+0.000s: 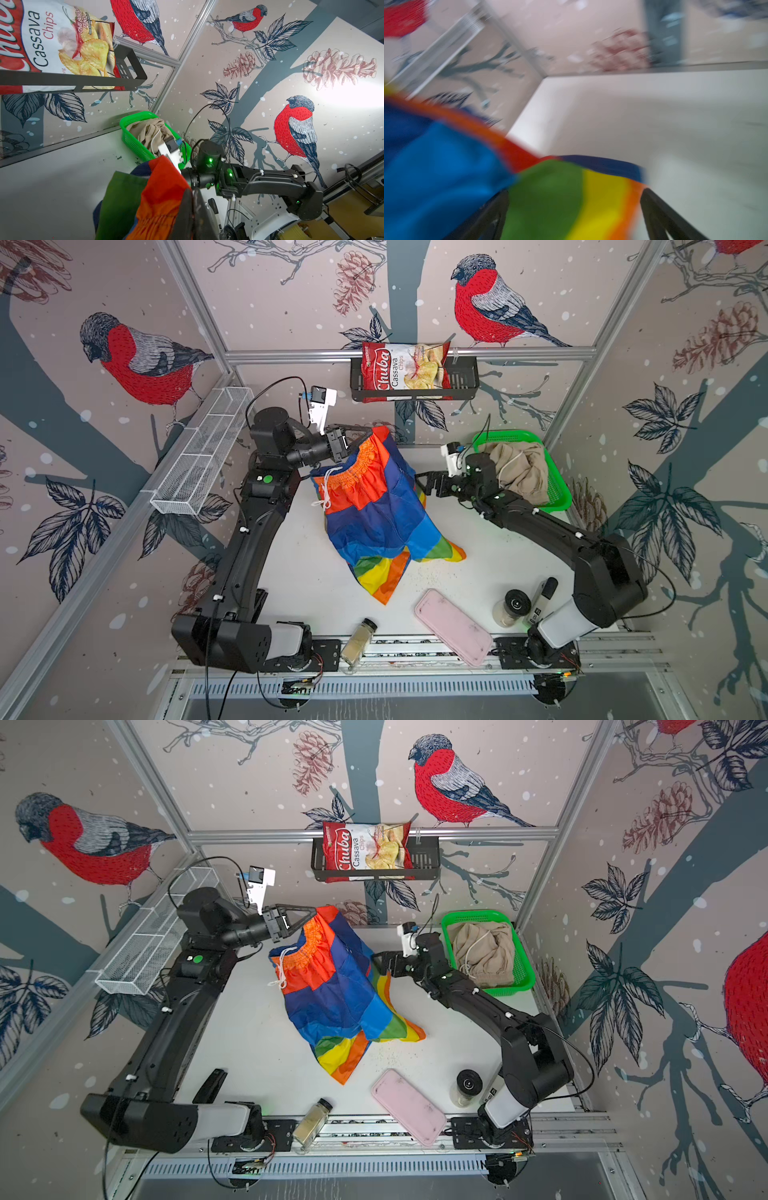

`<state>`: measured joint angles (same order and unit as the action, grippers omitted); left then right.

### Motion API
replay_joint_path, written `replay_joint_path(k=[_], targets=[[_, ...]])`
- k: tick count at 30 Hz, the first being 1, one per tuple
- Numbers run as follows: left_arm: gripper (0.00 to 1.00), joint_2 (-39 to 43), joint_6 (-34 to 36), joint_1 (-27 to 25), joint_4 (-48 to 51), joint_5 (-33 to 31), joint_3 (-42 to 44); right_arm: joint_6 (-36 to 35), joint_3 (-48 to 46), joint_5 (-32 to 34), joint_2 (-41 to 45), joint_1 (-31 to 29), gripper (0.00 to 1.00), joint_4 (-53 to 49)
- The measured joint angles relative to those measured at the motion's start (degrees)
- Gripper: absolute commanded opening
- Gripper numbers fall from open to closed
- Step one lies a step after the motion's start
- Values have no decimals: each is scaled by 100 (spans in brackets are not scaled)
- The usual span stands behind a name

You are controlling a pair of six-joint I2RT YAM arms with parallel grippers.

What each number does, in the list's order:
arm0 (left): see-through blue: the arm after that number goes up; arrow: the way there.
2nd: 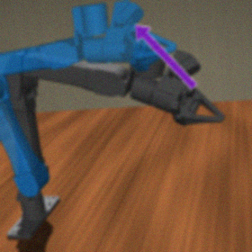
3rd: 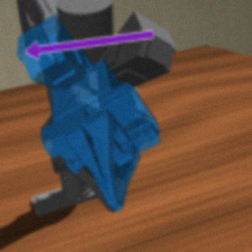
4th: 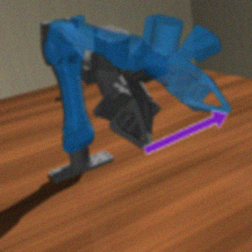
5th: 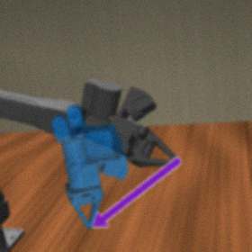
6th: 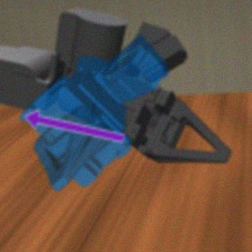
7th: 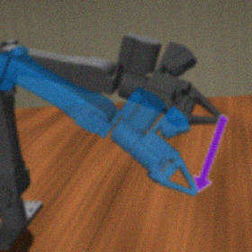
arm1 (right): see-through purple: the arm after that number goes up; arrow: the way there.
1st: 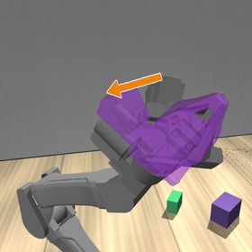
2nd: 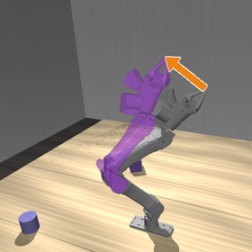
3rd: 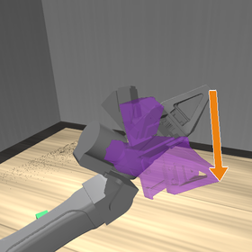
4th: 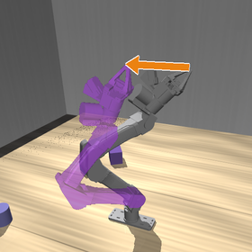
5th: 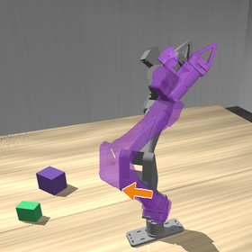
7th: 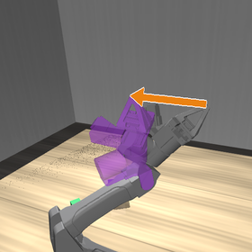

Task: Fold and stack the shorts

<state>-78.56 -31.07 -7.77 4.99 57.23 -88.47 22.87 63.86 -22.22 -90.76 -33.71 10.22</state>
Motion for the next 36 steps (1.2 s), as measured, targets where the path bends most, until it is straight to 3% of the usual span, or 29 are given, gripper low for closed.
replay_joint_path(k=[6, 12, 17, 22, 25, 28, 31, 36], targets=[[0, -1038, 35, 0, 166, -70, -997, 125, -643, 92, 420, -992, 99, 328], [0, -2002, -737, -2, -393, 153, -2076, 260, -1145, 780, 949, -1226, 99, 474], [0, -2500, -1886, -66, -1508, 516, -3128, 232, -1381, 1368, 1838, -1043, 99, 470], [0, -2944, -3095, -142, -2787, 802, -4382, 221, -1759, 1908, 2861, -402, 100, 474], [0, -3051, -3845, -144, -3683, 979, -4677, 315, -2166, 1978, 3390, 236, 90, 525], [0, -2938, -4253, -144, -4304, 1161, -4365, 498, -2463, 1694, 3659, 918, 72, 614], [0, -2761, -4238, -133, -4369, 1294, -3836, 772, -2474, 966, 3558, 1456, 52, 809], [0, -2721, -4098, -111, -4328, 1346, -3528, 1419, -2437, -446, 2791, 1639, 46, 1298]])
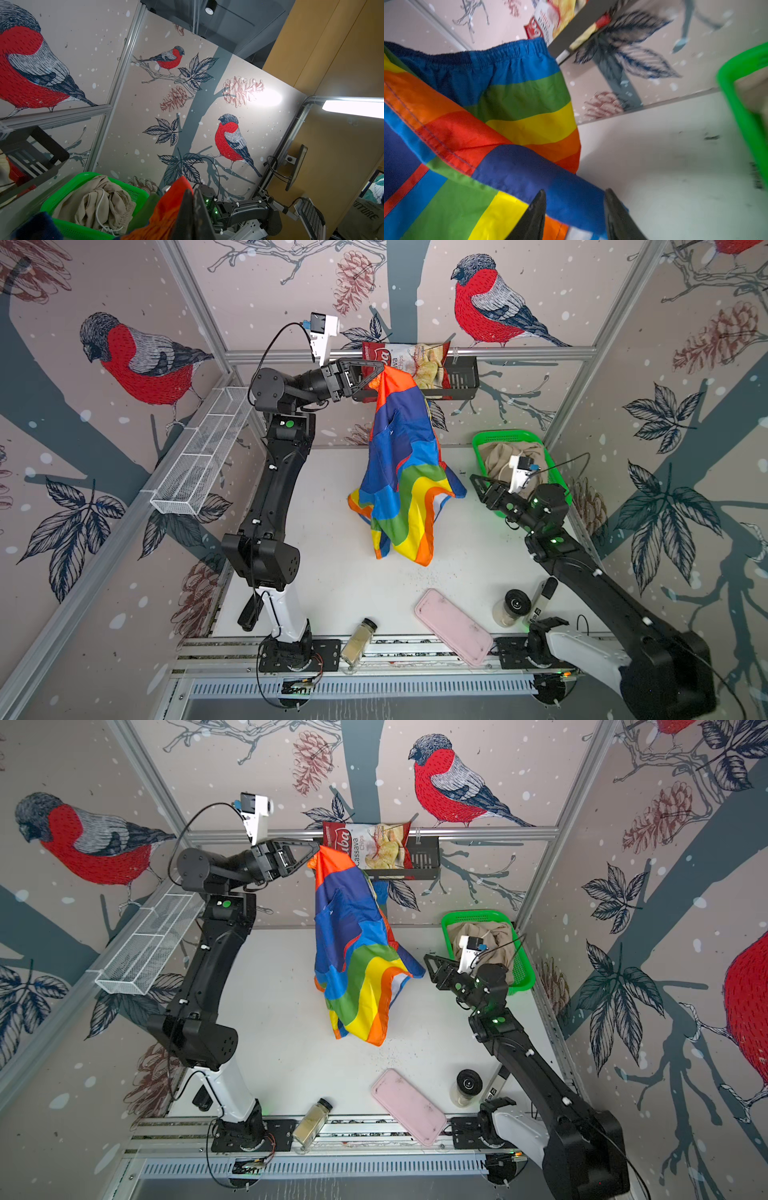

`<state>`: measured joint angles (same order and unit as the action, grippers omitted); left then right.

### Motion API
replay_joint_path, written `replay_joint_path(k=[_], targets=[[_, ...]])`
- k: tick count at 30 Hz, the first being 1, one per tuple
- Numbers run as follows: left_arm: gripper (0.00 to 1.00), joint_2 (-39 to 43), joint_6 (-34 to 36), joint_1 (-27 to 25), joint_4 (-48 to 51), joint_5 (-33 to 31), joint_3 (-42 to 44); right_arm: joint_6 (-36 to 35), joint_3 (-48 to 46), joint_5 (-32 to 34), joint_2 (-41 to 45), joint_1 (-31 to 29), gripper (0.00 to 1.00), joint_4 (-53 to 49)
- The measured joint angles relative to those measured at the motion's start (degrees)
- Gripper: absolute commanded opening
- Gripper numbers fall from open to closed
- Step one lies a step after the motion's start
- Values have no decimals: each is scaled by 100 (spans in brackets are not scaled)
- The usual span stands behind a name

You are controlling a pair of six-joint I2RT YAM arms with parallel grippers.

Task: Fold and stack the shorts

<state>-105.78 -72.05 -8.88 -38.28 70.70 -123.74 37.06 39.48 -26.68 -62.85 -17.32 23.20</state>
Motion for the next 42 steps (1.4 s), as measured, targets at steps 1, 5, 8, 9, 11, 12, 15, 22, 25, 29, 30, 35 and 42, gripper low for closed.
replay_joint_path(k=[1, 5, 8, 9, 11, 12, 15, 22, 25, 29, 30, 35, 42], targets=[[0, -4, -2, 0, -4, 0, 4, 129, -22, -164, -105, -33, 46, 98], [0, -111, -92, 4, -146, 0, -92, 402, -133, -573, -212, -264, 47, 350], [0, -203, -205, 13, -186, 2, -197, 498, -149, -627, 17, -472, 51, 367], [0, -219, -293, 15, -221, 2, -225, 487, -164, -623, 125, -560, 51, 365], [0, -223, -343, 22, -313, 7, -251, 487, -247, -623, 315, -728, 44, 365], [0, -223, -428, 26, -363, 4, -264, 487, -326, -608, 393, -822, 38, 374], [0, -223, -516, 35, -522, 7, -273, 584, -605, -603, 448, -946, 28, 433], [0, -223, -658, 46, -614, 7, -321, 1147, -1176, -660, 282, -1176, 36, 896], [0, -264, -702, 57, -612, 4, -450, 1333, -1353, -673, 271, -1180, 48, 1143], [0, -378, -782, 83, -616, 7, -649, 1512, -1460, -684, 160, -1123, 57, 1456], [0, -398, -817, 87, -614, 7, -680, 1554, -1467, -686, 96, -1067, 60, 1558], [0, -407, -892, 111, -643, 2, -752, 1725, -1305, -699, -348, -769, 75, 2100], [0, -404, -940, 120, -643, 2, -758, 2002, -684, -984, -1412, -393, 77, 3018]])
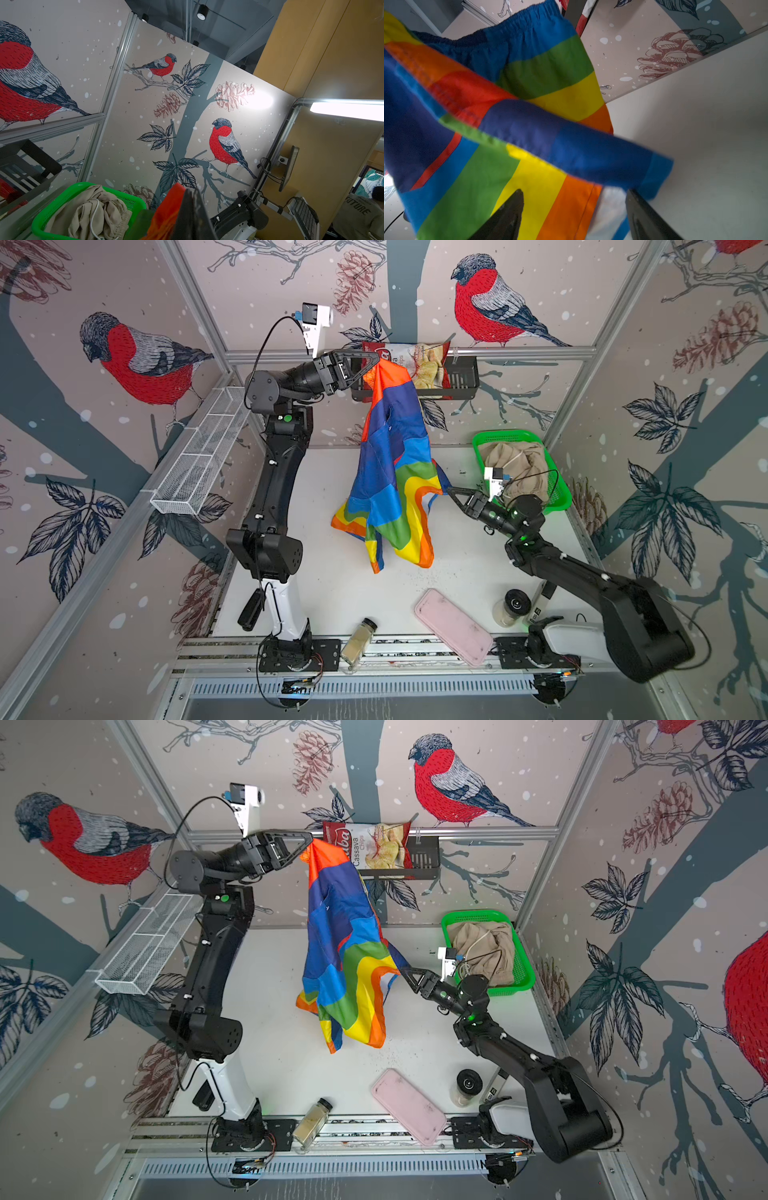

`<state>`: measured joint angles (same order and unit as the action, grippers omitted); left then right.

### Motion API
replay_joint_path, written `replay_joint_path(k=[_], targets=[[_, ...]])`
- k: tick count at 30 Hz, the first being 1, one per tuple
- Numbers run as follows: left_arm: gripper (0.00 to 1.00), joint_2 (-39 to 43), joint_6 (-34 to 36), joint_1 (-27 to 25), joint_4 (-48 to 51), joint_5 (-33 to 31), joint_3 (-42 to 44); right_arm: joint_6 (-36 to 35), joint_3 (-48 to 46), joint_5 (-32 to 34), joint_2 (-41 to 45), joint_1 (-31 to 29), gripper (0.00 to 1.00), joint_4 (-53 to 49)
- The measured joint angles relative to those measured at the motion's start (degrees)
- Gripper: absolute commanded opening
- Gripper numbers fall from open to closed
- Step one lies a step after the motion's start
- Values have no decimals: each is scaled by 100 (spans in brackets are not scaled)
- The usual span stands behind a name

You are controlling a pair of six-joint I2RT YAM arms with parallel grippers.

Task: Fold and stack the shorts

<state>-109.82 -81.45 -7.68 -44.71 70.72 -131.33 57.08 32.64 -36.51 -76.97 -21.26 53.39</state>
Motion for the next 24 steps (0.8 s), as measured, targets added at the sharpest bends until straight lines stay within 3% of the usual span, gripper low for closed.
replay_joint_path(k=[10, 24], targets=[[0, -9, -146, 85, -4, -9, -118, 1086, 254, -439, -1237, -136, 77, 1556], [0, 28, -374, 129, -289, -2, -166, 1169, -809, -201, -564, -518, 93, 1729]])
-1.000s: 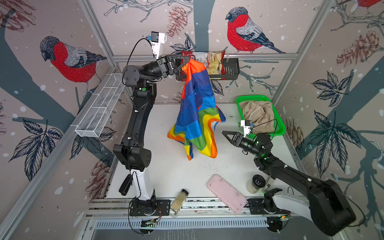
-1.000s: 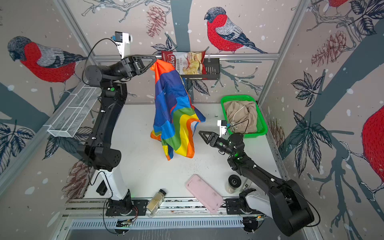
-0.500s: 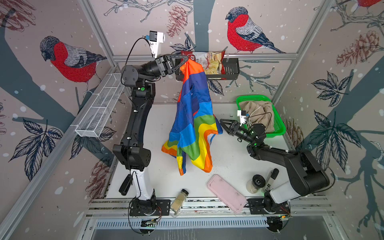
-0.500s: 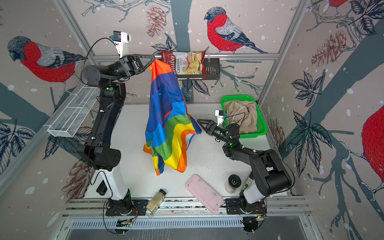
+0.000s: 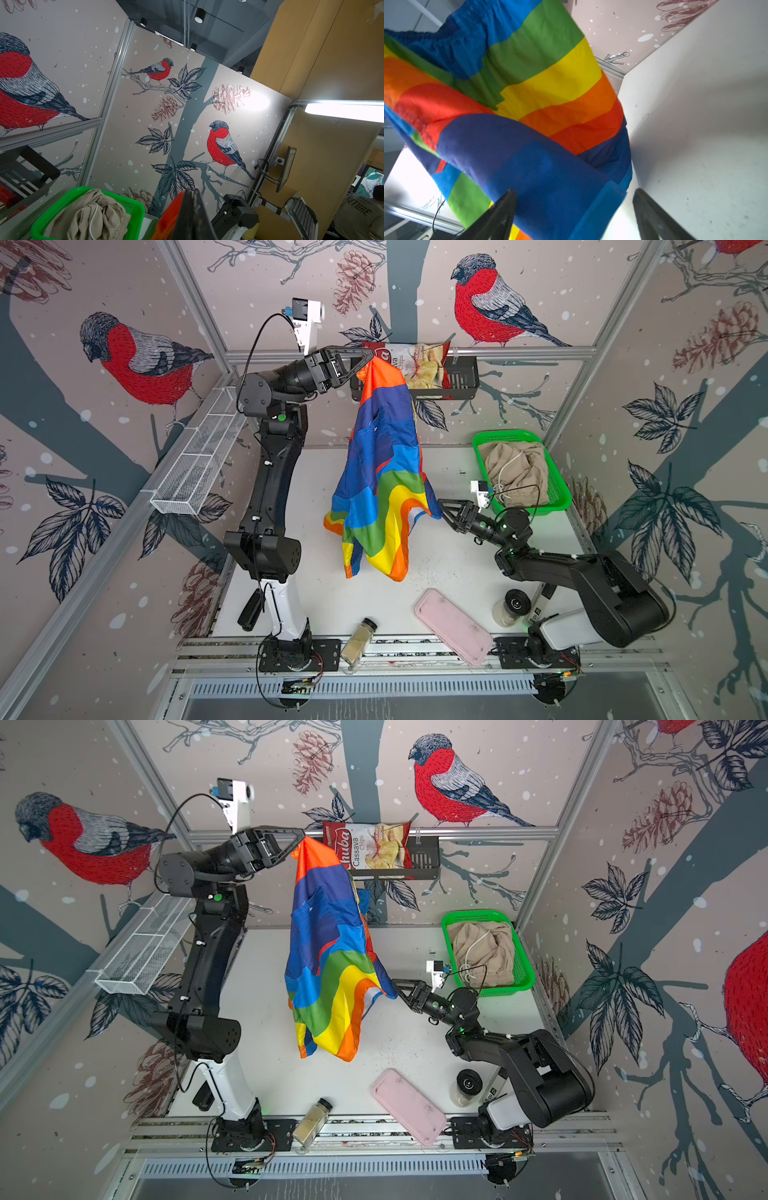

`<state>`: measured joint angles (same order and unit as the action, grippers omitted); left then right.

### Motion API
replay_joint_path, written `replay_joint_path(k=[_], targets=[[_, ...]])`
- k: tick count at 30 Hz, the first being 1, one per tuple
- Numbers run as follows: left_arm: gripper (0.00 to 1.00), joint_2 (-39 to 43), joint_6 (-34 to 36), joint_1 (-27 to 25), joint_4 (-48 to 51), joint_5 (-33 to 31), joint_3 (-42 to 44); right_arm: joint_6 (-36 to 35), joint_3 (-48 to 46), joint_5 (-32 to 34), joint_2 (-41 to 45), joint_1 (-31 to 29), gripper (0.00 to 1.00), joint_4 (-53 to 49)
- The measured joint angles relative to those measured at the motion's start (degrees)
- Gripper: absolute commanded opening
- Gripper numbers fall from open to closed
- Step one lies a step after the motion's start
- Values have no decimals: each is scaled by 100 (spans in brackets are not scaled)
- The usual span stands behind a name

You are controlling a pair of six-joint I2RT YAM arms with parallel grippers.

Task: Fold and stack the shorts

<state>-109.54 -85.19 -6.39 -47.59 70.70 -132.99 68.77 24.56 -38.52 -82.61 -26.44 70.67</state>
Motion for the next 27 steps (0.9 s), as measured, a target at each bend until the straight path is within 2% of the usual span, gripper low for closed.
replay_joint_path(k=[6, 11, 20, 24, 27], targets=[[0, 24, -33, 0, -35, 2, 0, -243, -173, 236, 411, -133, 99, -238], [0, 26, -33, 2, -63, 0, 0, -275, -455, 424, 844, -177, 99, -282], [0, 26, -35, 11, -74, -2, -11, -629, -625, 697, 1853, -518, 99, -1040], [0, 26, -37, 11, -83, -2, -22, -754, -522, 817, 1762, -579, 99, -1207], [0, 26, -57, 11, -103, -4, -22, -750, -317, 844, 1342, -590, 100, -1130]])
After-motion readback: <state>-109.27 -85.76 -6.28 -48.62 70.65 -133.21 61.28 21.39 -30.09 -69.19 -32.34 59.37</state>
